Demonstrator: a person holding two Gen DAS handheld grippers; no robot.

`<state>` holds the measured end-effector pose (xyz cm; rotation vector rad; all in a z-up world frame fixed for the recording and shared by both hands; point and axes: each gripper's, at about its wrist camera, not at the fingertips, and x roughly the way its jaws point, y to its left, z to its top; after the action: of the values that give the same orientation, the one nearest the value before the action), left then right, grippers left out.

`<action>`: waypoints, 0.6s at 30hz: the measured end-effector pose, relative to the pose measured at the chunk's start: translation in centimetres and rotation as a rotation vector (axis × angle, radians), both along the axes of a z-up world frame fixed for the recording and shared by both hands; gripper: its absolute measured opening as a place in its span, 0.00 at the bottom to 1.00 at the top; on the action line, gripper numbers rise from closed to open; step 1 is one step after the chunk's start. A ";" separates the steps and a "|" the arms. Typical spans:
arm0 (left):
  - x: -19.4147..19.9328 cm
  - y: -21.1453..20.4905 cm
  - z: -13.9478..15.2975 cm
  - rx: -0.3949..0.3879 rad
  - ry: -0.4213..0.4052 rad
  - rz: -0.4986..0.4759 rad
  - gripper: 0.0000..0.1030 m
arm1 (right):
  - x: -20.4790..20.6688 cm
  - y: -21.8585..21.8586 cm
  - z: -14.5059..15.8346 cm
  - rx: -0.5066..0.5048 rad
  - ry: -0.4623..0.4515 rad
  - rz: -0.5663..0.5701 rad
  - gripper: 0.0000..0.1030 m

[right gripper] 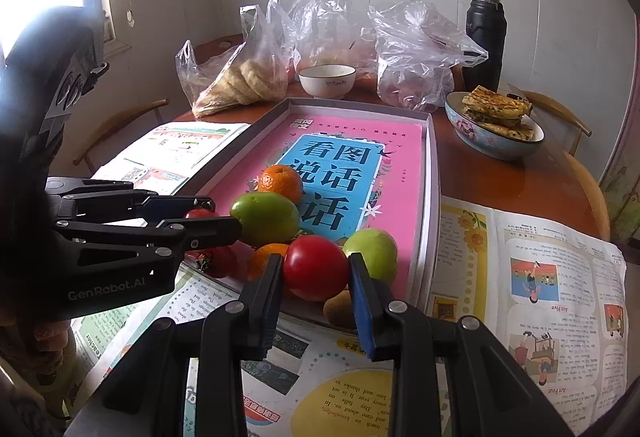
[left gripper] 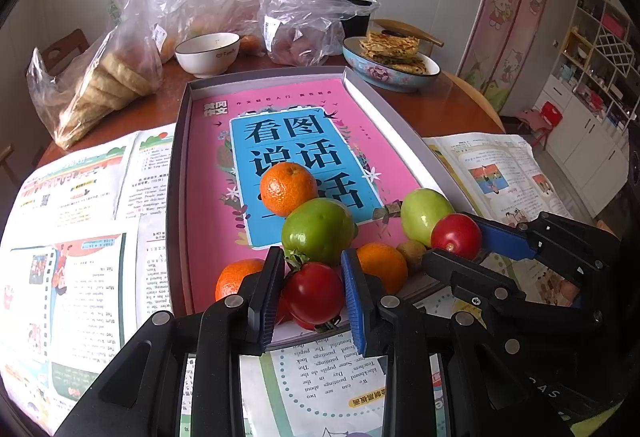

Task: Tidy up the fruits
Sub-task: 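Lower the tomatoes onto the book and open the left tool while the right tool opens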

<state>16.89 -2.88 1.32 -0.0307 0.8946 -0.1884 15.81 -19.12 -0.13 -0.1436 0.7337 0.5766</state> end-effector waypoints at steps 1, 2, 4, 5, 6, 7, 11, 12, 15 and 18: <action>0.0 0.0 0.1 0.001 0.001 0.000 0.29 | 0.0 0.0 0.0 -0.001 -0.001 0.000 0.31; 0.0 0.0 0.1 0.001 0.000 -0.001 0.29 | 0.0 0.0 0.0 0.000 -0.003 0.000 0.31; 0.0 0.0 0.0 0.002 0.001 -0.001 0.29 | 0.1 0.0 -0.1 -0.002 0.002 -0.004 0.31; 0.0 0.0 0.0 0.002 0.001 -0.002 0.29 | 0.1 0.0 -0.2 -0.004 0.003 -0.005 0.31; 0.1 0.0 -0.1 0.002 0.001 -0.002 0.29 | 0.2 0.1 -0.3 -0.008 0.006 -0.003 0.31; 0.0 0.0 0.0 0.003 0.001 -0.002 0.29 | 0.1 0.2 -0.4 -0.010 0.009 -0.003 0.31; 0.1 0.0 -0.1 0.003 0.001 -0.003 0.29 | 0.0 0.7 -0.7 -0.021 0.014 0.015 0.31; 0.0 0.0 0.0 0.002 0.002 -0.001 0.29 | 0.0 0.8 -0.8 -0.024 0.015 0.018 0.31; 0.0 0.0 0.0 0.002 0.001 -0.001 0.29 | 0.0 0.9 -1.1 -0.032 0.021 0.014 0.31; 0.0 0.0 0.0 0.002 0.002 -0.002 0.29 | 0.0 1.0 -1.2 -0.040 0.018 0.014 0.32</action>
<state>16.89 -2.91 1.31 -0.0284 0.8965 -0.1892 15.77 -18.15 -1.33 -0.1809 0.7630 0.5771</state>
